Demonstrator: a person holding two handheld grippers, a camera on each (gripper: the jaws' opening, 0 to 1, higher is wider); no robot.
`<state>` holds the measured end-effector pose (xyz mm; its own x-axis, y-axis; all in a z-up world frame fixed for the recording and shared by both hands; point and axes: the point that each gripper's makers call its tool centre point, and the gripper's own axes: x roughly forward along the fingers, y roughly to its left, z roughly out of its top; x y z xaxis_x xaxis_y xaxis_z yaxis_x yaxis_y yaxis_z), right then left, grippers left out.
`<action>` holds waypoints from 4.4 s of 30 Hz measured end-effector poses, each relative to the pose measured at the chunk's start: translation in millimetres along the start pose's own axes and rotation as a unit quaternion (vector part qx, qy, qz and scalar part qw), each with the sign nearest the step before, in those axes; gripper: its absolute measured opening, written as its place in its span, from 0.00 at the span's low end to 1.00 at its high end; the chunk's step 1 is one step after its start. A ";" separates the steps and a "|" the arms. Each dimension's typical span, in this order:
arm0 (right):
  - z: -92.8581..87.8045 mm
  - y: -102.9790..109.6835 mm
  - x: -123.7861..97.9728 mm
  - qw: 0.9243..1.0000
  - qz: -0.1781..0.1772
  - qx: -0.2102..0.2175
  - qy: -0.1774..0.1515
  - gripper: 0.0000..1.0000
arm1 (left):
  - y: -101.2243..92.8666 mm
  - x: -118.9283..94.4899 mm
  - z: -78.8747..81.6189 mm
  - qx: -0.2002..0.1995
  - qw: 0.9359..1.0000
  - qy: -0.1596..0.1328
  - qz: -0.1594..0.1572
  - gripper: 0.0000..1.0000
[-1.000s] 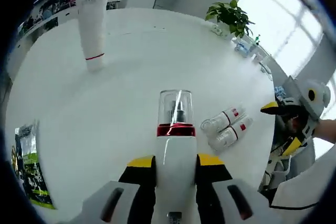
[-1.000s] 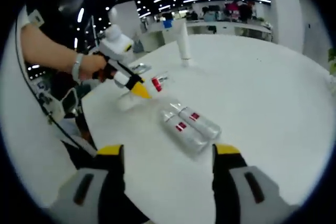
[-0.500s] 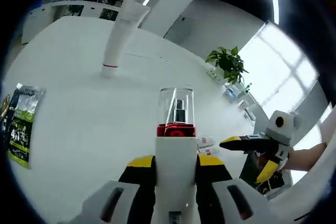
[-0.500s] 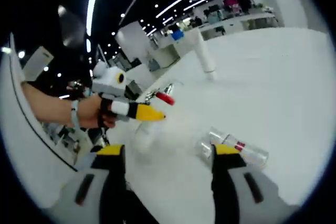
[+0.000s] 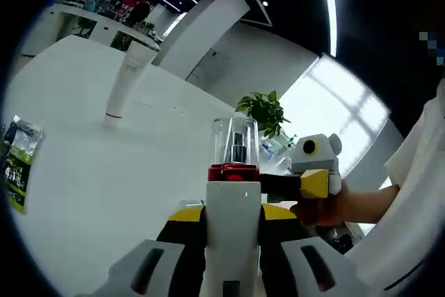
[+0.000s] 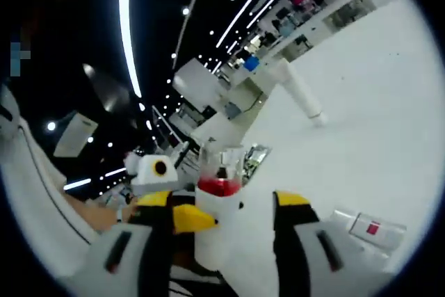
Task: Arrange the skincare products in the storage area until every visible bottle or jar stands upright without overlapping.
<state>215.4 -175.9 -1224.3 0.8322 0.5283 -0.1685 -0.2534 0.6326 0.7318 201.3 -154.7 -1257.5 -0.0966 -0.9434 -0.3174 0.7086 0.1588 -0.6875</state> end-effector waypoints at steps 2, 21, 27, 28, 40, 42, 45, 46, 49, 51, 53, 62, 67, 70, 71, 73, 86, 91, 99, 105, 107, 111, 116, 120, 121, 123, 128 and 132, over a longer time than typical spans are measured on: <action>2.8 10.5 8.5 1.000 0.014 0.005 0.006 0.56 | -11.1 -3.0 1.3 0.010 1.000 -0.007 -0.015 0.27; -16.7 56.8 43.3 0.987 0.040 -0.093 0.125 0.30 | -24.7 -32.3 8.7 0.075 0.996 0.002 -0.047 0.28; -18.7 65.9 58.2 0.981 0.037 -0.132 0.140 0.30 | -17.8 -45.7 13.8 0.107 0.993 0.008 -0.053 0.28; -19.4 66.2 59.2 0.980 0.039 -0.136 0.142 0.30 | -17.0 -46.5 13.4 0.109 0.993 0.011 -0.053 0.28; -21.1 79.7 93.8 0.959 0.064 -0.210 0.181 0.30 | 4.8 -69.5 23.9 0.152 0.988 0.003 -0.006 0.29; -20.4 81.9 99.2 0.955 0.063 -0.223 0.186 0.30 | 8.9 -73.1 27.7 0.161 0.987 0.001 -0.002 0.29; -19.3 85.4 104.7 0.952 0.062 -0.230 0.192 0.30 | 12.2 -78.6 32.2 0.167 0.986 0.004 0.000 0.29; -19.0 86.0 105.7 0.952 0.062 -0.230 0.193 0.30 | 12.5 -79.6 32.8 0.167 0.986 0.004 0.001 0.29; -17.1 91.8 114.8 0.949 0.072 -0.238 0.196 0.30 | 16.5 -88.9 38.2 0.167 0.986 0.002 0.009 0.29; -16.1 95.9 124.3 0.946 0.076 -0.245 0.200 0.30 | 21.6 -94.9 42.3 0.169 0.985 -0.002 0.018 0.29; -13.6 99.0 132.4 0.944 0.072 -0.254 0.199 0.30 | 27.1 -101.0 49.4 0.167 0.985 -0.015 0.024 0.29; -17.9 110.3 152.8 0.941 0.031 -0.268 0.205 0.30 | 35.3 -121.5 54.2 0.184 0.983 -0.023 0.004 0.30; -28.6 114.7 166.3 0.940 0.017 -0.266 0.215 0.30 | 45.2 -135.8 48.8 0.172 0.985 -0.028 0.000 0.30; -28.4 115.4 172.2 0.941 -0.005 -0.264 0.212 0.30 | 48.3 -140.0 50.1 0.162 0.986 -0.028 -0.021 0.30; -26.8 114.6 172.9 0.943 -0.013 -0.262 0.206 0.30 | 48.6 -140.3 50.9 0.163 0.986 -0.027 -0.024 0.30; -22.5 111.2 173.2 0.948 -0.033 -0.253 0.192 0.30 | 48.4 -138.5 54.4 0.181 0.982 -0.009 -0.049 0.30; -11.5 82.7 151.3 0.957 -0.101 -0.227 0.152 0.31 | 40.9 -107.4 50.6 0.183 0.975 0.030 -0.122 0.29; -6.2 71.8 147.8 0.963 -0.075 -0.208 0.153 0.32 | 40.9 -95.3 52.1 0.174 0.978 0.038 -0.107 0.28; 1.4 74.2 137.5 0.963 -0.010 -0.209 0.169 0.32 | 30.5 -81.3 58.9 0.197 0.977 0.024 -0.082 0.28; 3.8 74.0 131.5 0.961 0.005 -0.231 0.153 0.30 | 28.1 -75.9 59.0 0.196 0.979 0.007 -0.053 0.30; 3.7 75.6 131.3 0.960 0.010 -0.237 0.151 0.30 | 28.4 -76.3 58.8 0.192 0.980 -0.001 -0.042 0.30; 5.2 76.4 128.9 0.952 0.013 -0.266 0.149 0.30 | 30.4 -75.3 59.7 0.161 0.986 -0.030 -0.017 0.31; 8.8 75.8 126.3 0.951 0.016 -0.276 0.140 0.30 | 32.2 -78.2 61.5 0.135 0.988 -0.067 0.023 0.33; 16.7 69.2 124.8 0.952 0.014 -0.277 0.131 0.30 | 41.5 -82.8 57.1 0.132 0.988 -0.063 0.054 0.34; 19.2 67.4 124.3 0.952 0.012 -0.277 0.128 0.30 | 42.9 -84.0 57.6 0.131 0.987 -0.066 0.060 0.34; 24.9 63.8 123.0 0.954 0.008 -0.273 0.121 0.30 | 44.9 -86.5 57.8 0.128 0.987 -0.070 0.069 0.33; 45.4 43.3 116.7 0.960 -0.011 -0.264 0.098 0.30 | 51.5 -98.6 58.7 0.126 0.982 -0.088 0.109 0.33; 61.4 18.0 108.7 0.964 -0.034 -0.252 0.081 0.31 | 53.8 -107.1 56.3 0.108 0.978 -0.104 0.147 0.34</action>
<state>331.5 -141.8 -1188.9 0.7784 0.5309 -0.3351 -0.4420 0.8425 0.3080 289.1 -61.5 -1223.7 0.2627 -0.9083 -0.3256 0.8171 0.3889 -0.4256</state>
